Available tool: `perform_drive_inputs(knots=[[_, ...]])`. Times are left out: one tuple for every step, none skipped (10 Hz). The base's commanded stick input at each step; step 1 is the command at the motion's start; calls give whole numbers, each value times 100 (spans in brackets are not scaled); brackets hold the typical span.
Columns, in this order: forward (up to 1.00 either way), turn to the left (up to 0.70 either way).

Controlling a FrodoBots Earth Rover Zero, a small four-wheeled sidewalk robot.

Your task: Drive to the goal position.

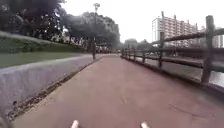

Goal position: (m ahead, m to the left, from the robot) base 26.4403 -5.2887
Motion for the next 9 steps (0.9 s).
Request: perform_drive_inputs(knots=[[70, 0], [70, 0], [70, 0], [70, 0], [70, 0], [70, 0], [70, 0], [70, 0], [70, 0]])
